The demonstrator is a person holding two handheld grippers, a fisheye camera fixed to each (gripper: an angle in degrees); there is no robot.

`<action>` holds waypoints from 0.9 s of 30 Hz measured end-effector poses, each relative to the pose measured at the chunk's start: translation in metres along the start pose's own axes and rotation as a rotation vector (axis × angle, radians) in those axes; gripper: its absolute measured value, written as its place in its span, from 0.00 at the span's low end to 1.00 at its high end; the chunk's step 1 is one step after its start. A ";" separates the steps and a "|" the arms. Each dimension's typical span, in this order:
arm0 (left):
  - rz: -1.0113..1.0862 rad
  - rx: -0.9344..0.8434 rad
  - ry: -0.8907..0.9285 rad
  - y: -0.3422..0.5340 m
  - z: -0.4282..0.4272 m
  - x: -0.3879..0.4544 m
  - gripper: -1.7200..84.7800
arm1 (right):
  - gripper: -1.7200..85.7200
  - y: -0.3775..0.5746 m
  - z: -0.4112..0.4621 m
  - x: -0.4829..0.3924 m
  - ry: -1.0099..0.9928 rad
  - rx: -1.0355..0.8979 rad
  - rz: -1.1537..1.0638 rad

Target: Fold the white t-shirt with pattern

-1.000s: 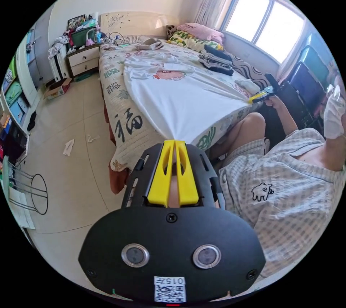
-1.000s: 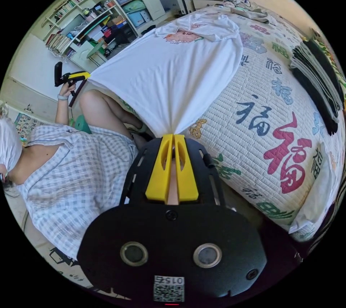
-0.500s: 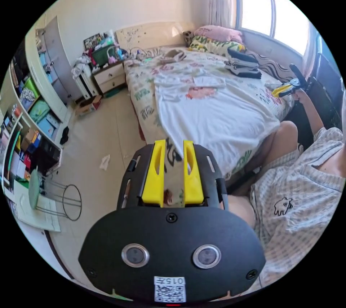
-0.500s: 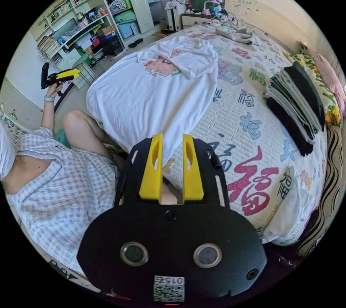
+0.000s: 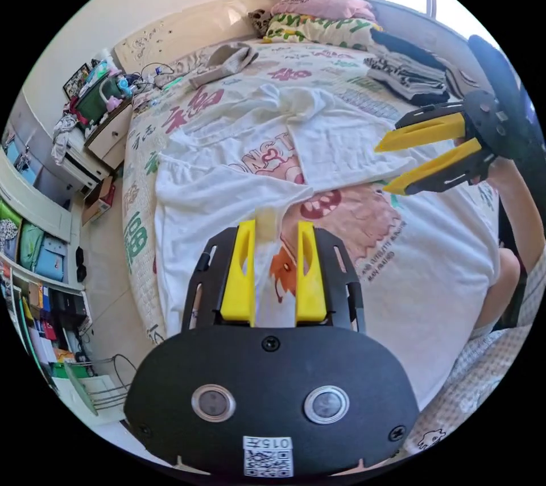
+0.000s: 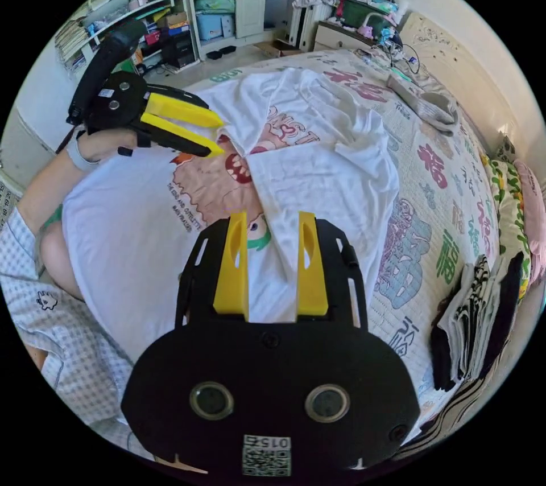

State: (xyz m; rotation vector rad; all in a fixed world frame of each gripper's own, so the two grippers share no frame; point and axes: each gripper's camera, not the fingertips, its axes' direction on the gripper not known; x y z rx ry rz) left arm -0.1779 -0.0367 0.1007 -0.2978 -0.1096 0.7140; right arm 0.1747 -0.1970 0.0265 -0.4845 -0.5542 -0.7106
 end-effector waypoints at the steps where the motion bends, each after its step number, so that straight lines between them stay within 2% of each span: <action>1: -0.005 0.012 0.039 -0.005 0.000 -0.008 0.09 | 0.13 -0.003 -0.004 0.012 -0.036 0.029 0.029; 3: -0.022 0.051 0.063 -0.006 -0.010 -0.027 0.04 | 0.08 -0.002 -0.018 0.038 -0.058 0.105 0.094; 5: -0.066 0.094 0.112 -0.003 -0.022 -0.059 0.03 | 0.04 0.004 -0.032 0.071 -0.081 0.145 0.170; 7: -0.213 0.192 0.162 0.012 -0.045 -0.124 0.02 | 0.03 0.021 -0.054 0.122 -0.038 0.219 0.322; 10: -0.443 0.324 0.123 0.046 -0.068 -0.210 0.01 | 0.03 0.056 -0.077 0.187 -0.006 0.325 0.575; 12: -0.565 0.347 0.064 0.069 -0.071 -0.252 0.01 | 0.03 0.073 -0.079 0.218 0.008 0.342 0.694; 16: -0.736 0.247 0.006 0.103 -0.033 -0.309 0.02 | 0.03 0.077 -0.051 0.257 -0.109 0.299 0.804; 20: -0.735 0.128 0.001 0.116 0.000 -0.323 0.03 | 0.08 0.070 -0.050 0.262 -0.022 0.267 0.825; 23: -0.727 0.105 -0.149 0.121 -0.012 -0.331 0.06 | 0.12 0.059 -0.083 0.250 0.048 0.394 0.721; 24: -0.714 0.136 -0.190 0.116 -0.025 -0.333 0.08 | 0.12 0.043 -0.098 0.239 0.100 0.434 0.636; 27: -0.596 0.288 -0.116 0.074 -0.051 -0.325 0.09 | 0.13 -0.019 -0.114 0.210 0.141 0.476 0.438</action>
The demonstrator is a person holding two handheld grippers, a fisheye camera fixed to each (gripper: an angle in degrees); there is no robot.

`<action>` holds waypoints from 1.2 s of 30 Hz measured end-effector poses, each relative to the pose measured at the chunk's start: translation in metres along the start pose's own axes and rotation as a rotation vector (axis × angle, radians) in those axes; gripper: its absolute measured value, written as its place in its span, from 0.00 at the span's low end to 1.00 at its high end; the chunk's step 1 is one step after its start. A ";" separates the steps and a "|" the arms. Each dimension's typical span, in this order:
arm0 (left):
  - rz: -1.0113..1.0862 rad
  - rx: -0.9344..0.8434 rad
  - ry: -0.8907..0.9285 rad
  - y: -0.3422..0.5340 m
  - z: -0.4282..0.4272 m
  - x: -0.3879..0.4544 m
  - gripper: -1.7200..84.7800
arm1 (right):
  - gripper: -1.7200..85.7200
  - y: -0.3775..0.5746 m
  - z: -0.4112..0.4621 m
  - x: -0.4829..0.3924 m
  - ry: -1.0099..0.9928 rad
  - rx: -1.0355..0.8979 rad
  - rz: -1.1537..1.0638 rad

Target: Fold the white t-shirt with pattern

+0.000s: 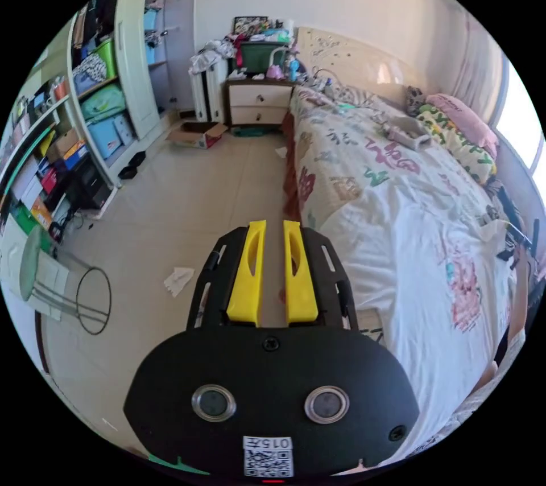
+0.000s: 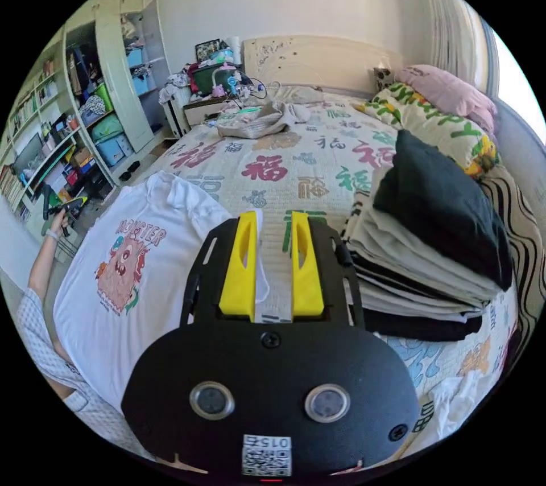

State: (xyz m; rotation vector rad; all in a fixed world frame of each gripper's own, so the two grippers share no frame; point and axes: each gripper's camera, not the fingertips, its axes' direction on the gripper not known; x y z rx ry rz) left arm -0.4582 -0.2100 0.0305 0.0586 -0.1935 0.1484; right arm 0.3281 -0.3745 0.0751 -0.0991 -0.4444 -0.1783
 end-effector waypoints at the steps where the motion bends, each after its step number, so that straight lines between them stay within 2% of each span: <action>1: 0.043 0.031 0.064 -0.017 0.002 0.022 0.10 | 0.14 -0.018 0.013 -0.022 -0.043 -0.014 -0.067; 3: 0.104 0.045 0.168 -0.041 0.014 0.060 0.10 | 0.14 -0.041 0.041 -0.050 -0.073 -0.078 -0.131; 5: 0.173 0.013 0.211 -0.060 0.036 0.102 0.11 | 0.13 -0.055 0.071 -0.061 0.053 -0.177 -0.150; 7: 0.268 -0.045 0.160 -0.075 0.066 0.150 0.10 | 0.06 -0.052 0.093 -0.045 0.315 -0.228 -0.123; 9: 0.338 -0.060 0.099 -0.079 0.081 0.176 0.10 | 0.04 -0.041 0.095 -0.014 0.455 -0.254 -0.062; 10: 0.374 -0.072 0.076 -0.081 0.090 0.187 0.10 | 0.04 -0.030 0.091 0.011 0.465 -0.290 -0.003; 12: 0.403 -0.081 0.086 -0.082 0.099 0.196 0.10 | 0.07 -0.012 0.076 0.047 0.342 -0.315 0.106; 15: 0.398 -0.089 0.098 -0.082 0.113 0.194 0.10 | 0.10 0.010 0.039 0.083 0.096 -0.220 0.219; 18: 0.347 -0.102 0.086 -0.084 0.124 0.182 0.10 | 0.09 0.007 0.011 0.086 0.145 -0.133 0.229; 21: 0.297 -0.073 0.126 -0.087 0.123 0.170 0.10 | 0.12 -0.023 0.002 0.039 0.057 -0.017 0.014; 23: 0.266 -0.060 0.144 -0.093 0.123 0.167 0.11 | 0.13 -0.048 0.020 -0.006 0.024 -0.023 -0.153; 25: 0.210 -0.070 0.179 -0.101 0.129 0.164 0.12 | 0.14 -0.076 0.070 -0.058 -0.057 -0.114 -0.296; 27: 0.175 -0.101 0.213 -0.105 0.139 0.164 0.13 | 0.15 -0.091 0.117 -0.081 -0.148 -0.216 -0.324; 28: 0.157 -0.129 0.236 -0.106 0.148 0.165 0.13 | 0.14 -0.097 0.152 -0.092 -0.128 -0.330 -0.357; 30: 0.157 -0.191 0.252 -0.104 0.164 0.168 0.12 | 0.14 -0.100 0.190 -0.099 -0.001 -0.432 -0.383; 31: 0.165 -0.254 0.229 -0.104 0.175 0.171 0.11 | 0.12 -0.105 0.193 -0.095 -0.055 -0.400 -0.369; 33: 0.187 -0.238 0.218 -0.108 0.174 0.173 0.06 | 0.03 -0.118 0.185 -0.079 -0.090 -0.308 -0.278; 36: 0.168 -0.165 0.216 -0.118 0.164 0.168 0.03 | 0.02 -0.138 0.182 -0.052 -0.005 -0.249 -0.179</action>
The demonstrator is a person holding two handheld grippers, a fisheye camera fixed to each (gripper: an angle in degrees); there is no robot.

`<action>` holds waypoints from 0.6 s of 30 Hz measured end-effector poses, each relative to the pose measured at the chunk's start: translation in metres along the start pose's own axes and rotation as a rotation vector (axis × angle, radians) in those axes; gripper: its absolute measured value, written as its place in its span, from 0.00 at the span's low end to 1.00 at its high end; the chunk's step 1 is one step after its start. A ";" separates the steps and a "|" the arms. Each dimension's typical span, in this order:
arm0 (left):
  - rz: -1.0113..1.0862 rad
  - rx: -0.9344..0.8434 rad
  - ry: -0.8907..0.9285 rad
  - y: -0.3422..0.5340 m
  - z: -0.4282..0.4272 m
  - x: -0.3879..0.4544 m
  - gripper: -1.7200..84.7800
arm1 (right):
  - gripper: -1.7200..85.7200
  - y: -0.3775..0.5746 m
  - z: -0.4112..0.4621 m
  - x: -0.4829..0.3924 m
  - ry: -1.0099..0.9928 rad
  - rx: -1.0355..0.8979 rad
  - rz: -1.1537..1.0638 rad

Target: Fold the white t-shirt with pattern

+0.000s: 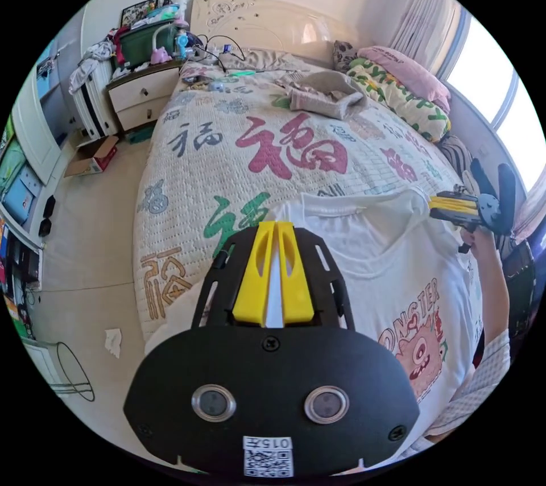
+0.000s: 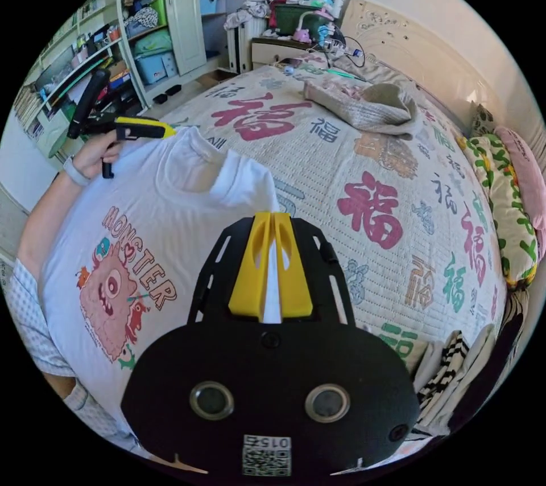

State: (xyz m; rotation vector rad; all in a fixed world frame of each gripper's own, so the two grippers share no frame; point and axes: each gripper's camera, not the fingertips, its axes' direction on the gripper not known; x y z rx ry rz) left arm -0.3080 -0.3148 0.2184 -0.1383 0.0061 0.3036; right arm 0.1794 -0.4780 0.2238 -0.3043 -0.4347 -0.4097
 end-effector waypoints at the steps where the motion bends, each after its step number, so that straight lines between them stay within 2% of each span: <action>1: -0.015 0.033 -0.008 -0.002 -0.003 -0.002 0.03 | 0.02 -0.006 0.005 0.008 -0.043 -0.010 0.018; 3: -0.035 0.033 0.016 -0.002 0.003 -0.006 0.03 | 0.03 -0.010 0.021 0.014 -0.076 -0.040 0.060; 5: -0.045 -0.046 -0.020 0.001 0.021 -0.006 0.04 | 0.05 -0.010 0.044 0.014 -0.038 -0.124 0.077; 9: -0.066 -0.050 -0.059 0.004 0.010 -0.014 0.09 | 0.10 0.007 0.033 0.064 -0.244 -0.077 0.264; 12: -0.069 0.044 -0.111 0.015 -0.031 -0.031 0.11 | 0.09 0.038 -0.017 0.092 -0.091 0.067 0.305; 14: -0.056 0.119 -0.064 0.029 -0.063 -0.041 0.11 | 0.10 0.058 -0.041 0.097 -0.095 0.070 0.253; 18: 0.043 0.149 0.008 0.096 -0.125 -0.045 0.11 | 0.14 0.119 -0.053 0.062 -0.106 -0.107 0.014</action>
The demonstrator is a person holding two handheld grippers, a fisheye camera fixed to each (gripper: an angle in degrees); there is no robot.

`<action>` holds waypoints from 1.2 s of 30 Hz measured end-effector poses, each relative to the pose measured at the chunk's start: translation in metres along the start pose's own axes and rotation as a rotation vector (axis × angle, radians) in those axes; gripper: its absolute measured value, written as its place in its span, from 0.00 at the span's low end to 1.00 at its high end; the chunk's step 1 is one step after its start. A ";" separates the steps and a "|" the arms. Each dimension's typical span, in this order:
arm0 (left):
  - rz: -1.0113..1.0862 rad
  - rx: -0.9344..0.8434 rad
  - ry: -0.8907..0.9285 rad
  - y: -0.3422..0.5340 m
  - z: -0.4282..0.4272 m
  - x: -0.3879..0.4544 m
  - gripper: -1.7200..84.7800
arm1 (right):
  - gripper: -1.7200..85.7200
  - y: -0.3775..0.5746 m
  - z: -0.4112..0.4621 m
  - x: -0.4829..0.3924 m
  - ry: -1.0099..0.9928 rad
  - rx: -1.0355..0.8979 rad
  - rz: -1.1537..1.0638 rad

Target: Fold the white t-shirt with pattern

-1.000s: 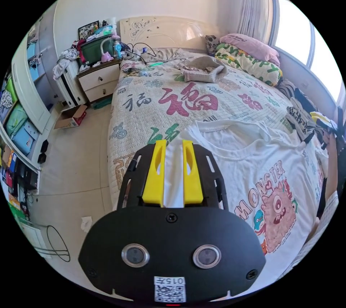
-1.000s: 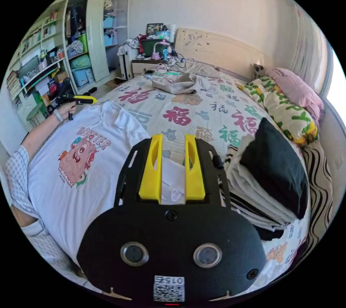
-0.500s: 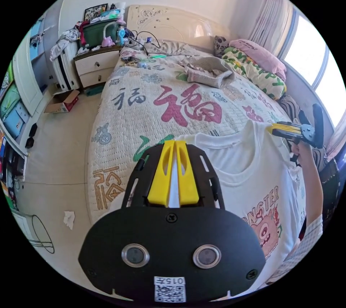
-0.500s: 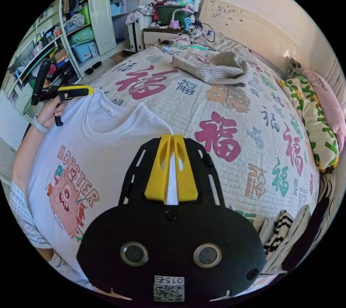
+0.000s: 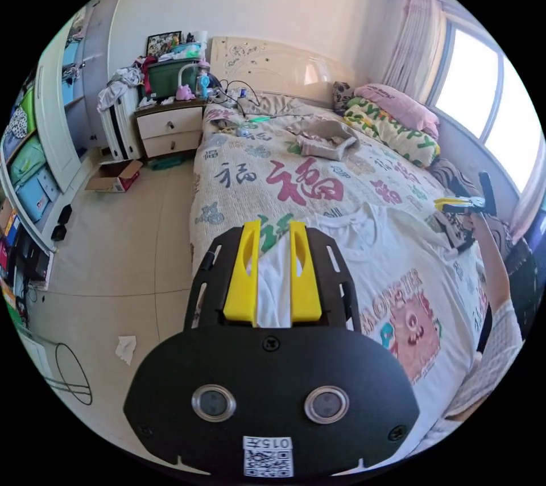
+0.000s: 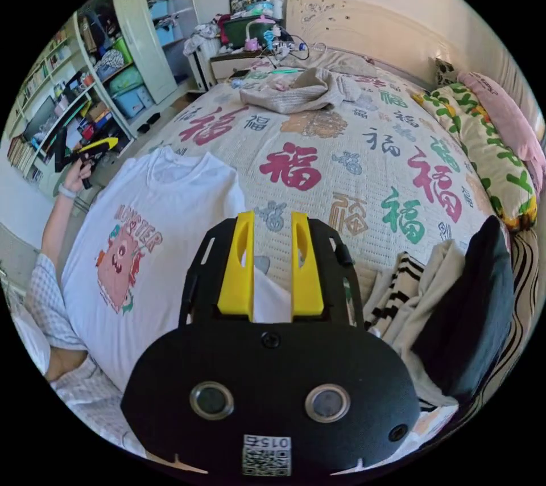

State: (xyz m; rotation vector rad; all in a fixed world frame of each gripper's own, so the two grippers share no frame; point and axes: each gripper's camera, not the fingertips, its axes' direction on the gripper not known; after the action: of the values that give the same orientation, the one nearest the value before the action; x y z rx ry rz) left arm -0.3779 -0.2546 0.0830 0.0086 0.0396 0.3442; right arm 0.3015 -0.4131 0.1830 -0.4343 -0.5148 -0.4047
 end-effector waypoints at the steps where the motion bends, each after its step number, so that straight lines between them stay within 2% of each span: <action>1: 0.022 -0.001 0.022 0.027 -0.019 0.003 0.12 | 0.14 0.015 0.007 -0.009 -0.012 -0.060 -0.043; 3: 0.032 0.001 0.051 0.070 -0.048 0.006 0.11 | 0.12 0.029 0.020 -0.015 0.020 -0.134 -0.083; 6: -0.031 0.016 0.082 0.140 -0.095 0.003 0.10 | 0.03 0.033 0.029 -0.003 0.277 -0.089 0.024; 7: -0.072 0.029 0.087 0.167 -0.115 -0.001 0.10 | 0.02 0.035 0.026 0.008 0.327 -0.025 0.110; 10: -0.176 0.060 0.027 0.230 -0.163 -0.006 0.09 | 0.03 0.045 0.023 0.027 0.294 0.023 0.249; 12: -0.237 0.068 0.000 0.266 -0.188 -0.007 0.09 | 0.05 0.061 0.017 0.024 0.339 0.030 0.262; 14: -0.292 0.072 -0.014 0.301 -0.210 -0.006 0.09 | 0.10 0.089 0.006 0.020 0.284 0.052 0.261; 16: -0.328 0.047 -0.049 0.337 -0.231 0.002 0.09 | 0.12 0.134 -0.007 0.016 0.071 0.083 0.256; 18: -0.322 0.028 -0.057 0.356 -0.240 0.012 0.10 | 0.13 0.161 -0.008 0.013 -0.037 0.076 0.236; 22: -0.224 -0.058 0.124 0.375 -0.230 0.044 0.13 | 0.08 0.184 0.022 0.005 -0.075 -0.064 0.220; 25: -0.158 -0.189 0.118 0.382 -0.216 0.064 0.15 | 0.03 0.209 0.017 0.012 -0.056 -0.024 0.287; 30: -0.163 -0.191 0.149 0.406 -0.241 0.068 0.15 | 0.04 0.279 -0.006 0.015 -0.038 0.023 0.412; 36: -0.148 -0.227 0.258 0.434 -0.248 0.070 0.15 | 0.11 0.398 -0.050 -0.077 -0.293 0.037 0.158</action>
State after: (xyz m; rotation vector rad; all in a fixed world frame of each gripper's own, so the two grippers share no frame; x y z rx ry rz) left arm -0.4686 0.1777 -0.1610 -0.2629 0.2556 0.1982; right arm 0.4461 -0.0867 -0.0148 -0.4986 -0.7653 -0.1786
